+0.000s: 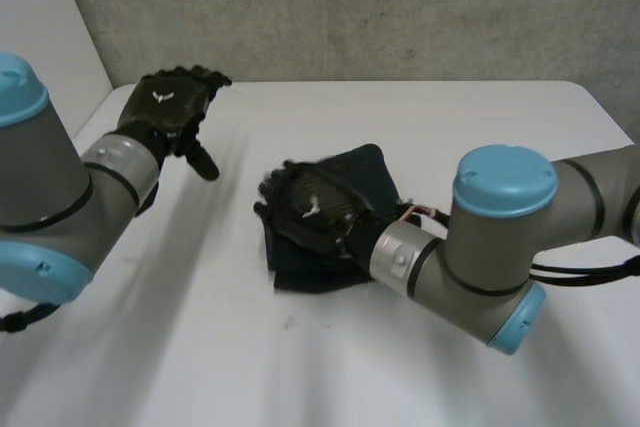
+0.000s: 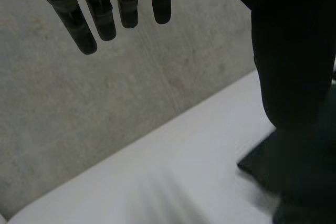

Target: Fold the shorts.

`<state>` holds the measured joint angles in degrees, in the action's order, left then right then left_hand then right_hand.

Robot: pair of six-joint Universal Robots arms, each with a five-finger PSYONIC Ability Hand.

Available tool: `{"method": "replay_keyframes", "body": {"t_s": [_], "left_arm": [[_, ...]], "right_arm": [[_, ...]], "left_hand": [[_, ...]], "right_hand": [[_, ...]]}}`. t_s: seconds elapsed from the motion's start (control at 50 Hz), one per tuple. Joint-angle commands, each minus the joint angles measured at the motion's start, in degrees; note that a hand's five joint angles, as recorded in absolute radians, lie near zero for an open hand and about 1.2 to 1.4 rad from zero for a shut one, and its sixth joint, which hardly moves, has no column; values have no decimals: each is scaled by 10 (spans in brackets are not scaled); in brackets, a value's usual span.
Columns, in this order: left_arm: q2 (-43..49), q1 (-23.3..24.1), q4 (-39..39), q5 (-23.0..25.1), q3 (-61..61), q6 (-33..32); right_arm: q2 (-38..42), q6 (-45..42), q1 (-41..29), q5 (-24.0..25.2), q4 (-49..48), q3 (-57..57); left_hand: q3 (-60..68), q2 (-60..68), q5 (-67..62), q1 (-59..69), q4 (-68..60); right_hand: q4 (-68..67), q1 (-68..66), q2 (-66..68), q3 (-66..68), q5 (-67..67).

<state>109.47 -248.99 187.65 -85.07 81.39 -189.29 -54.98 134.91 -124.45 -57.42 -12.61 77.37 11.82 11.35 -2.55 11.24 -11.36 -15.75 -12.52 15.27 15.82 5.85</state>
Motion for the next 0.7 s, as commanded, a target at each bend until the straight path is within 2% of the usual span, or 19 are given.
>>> {"method": "replay_keyframes", "body": {"t_s": [0.02, 0.04, 0.1, 0.24, 0.36, 0.44, 0.6, 0.7], "left_arm": [[59, 41, -6, 0, -87, 11], [80, 63, -11, 0, -111, 12], [114, 89, -26, 0, -144, 13], [231, 137, -114, -20, -243, 24], [314, 153, -187, -100, -287, 39], [332, 153, -219, -121, -283, 39], [332, 148, -264, -120, -272, 38], [300, 150, -273, -119, -259, 38]], "right_arm": [[-73, 255, 91, -88, 0, -13], [-83, 315, 106, -96, 5, -15], [-75, 373, 113, -95, 13, -23], [22, 380, 116, -95, 113, -107], [121, 331, 113, -104, 227, -207], [148, 290, 113, -120, 248, -225], [158, 230, 112, -184, 259, -226], [131, 213, 110, -185, 261, -218]], "left_hand": [[-3, 2, 10, 3, -2], [-1, 4, 8, 5, -4], [1, 5, 7, 7, -5], [6, 11, 1, 12, -10], [8, 12, 0, 13, -12], [6, 11, 1, 12, -10], [3, 7, 5, 8, -7], [1, 5, 7, 7, -5]], "right_hand": [[57, 25, -53, -58, -59], [57, 25, -53, -58, -59], [57, 25, -53, -58, -59], [57, 25, -53, -58, -59], [57, 25, -53, -58, -59], [57, 25, -53, -58, -59], [57, 25, -53, -58, -59], [57, 25, -53, -58, -59]]}}
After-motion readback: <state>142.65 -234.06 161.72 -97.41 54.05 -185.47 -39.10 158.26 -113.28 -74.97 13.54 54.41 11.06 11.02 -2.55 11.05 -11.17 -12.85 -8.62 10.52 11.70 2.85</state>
